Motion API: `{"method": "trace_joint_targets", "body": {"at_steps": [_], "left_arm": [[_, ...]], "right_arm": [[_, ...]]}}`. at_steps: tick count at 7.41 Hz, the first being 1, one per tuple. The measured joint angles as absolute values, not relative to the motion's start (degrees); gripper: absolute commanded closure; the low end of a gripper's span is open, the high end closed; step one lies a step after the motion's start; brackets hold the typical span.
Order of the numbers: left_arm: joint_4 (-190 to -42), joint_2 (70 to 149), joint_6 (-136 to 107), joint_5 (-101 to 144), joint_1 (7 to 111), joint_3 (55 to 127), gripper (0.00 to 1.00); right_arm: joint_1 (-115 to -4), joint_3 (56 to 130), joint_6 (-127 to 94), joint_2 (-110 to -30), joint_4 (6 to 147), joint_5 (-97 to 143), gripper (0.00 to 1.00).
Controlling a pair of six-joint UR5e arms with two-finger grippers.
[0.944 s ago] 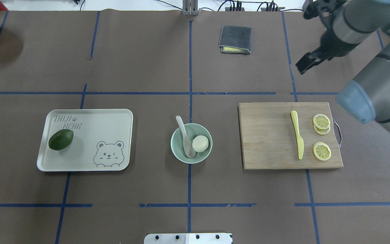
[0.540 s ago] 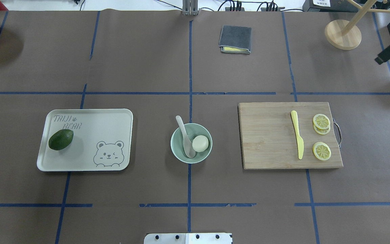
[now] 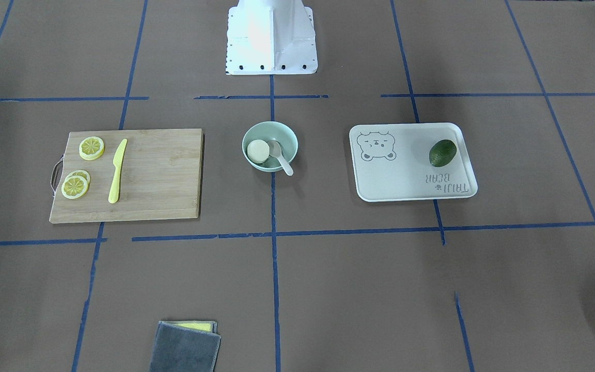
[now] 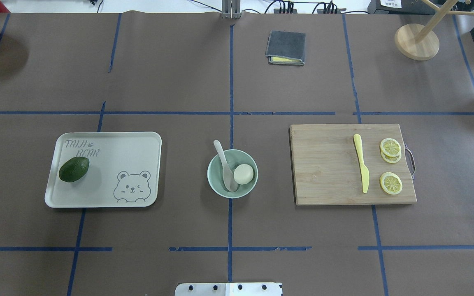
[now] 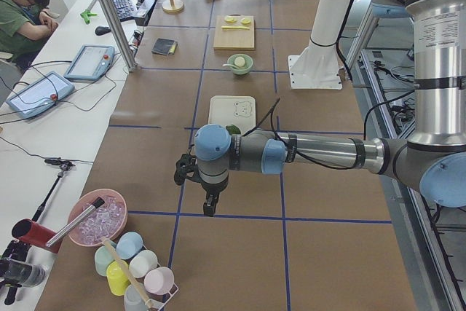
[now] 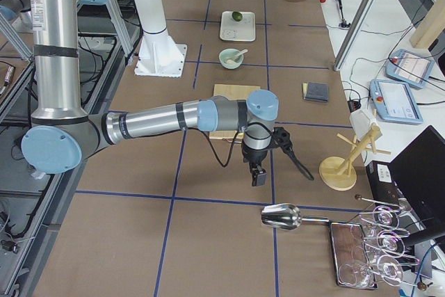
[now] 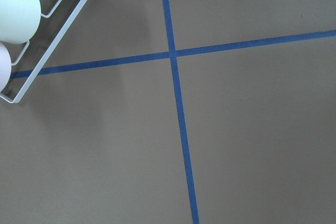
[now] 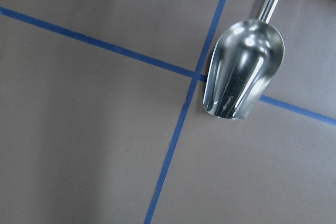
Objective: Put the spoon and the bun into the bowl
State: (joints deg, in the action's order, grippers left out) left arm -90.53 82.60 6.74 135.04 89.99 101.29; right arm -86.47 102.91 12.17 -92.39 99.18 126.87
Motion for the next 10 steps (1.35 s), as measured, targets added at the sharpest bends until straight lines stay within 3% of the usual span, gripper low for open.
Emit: {"method": "trace_joint_targets", "body": {"at_steps": [3,10], "left_arm": [[-90.42,82.52,6.77,135.17,89.94,101.16,0.0],[-90.53,82.44,6.77,134.92,89.91,100.64,0.0]], "right_arm": [[-87.49,102.19,12.24,-96.07,99.14,130.25,0.0],[-87.54,101.69,12.22,-96.28,99.14,131.12,0.0]]}}
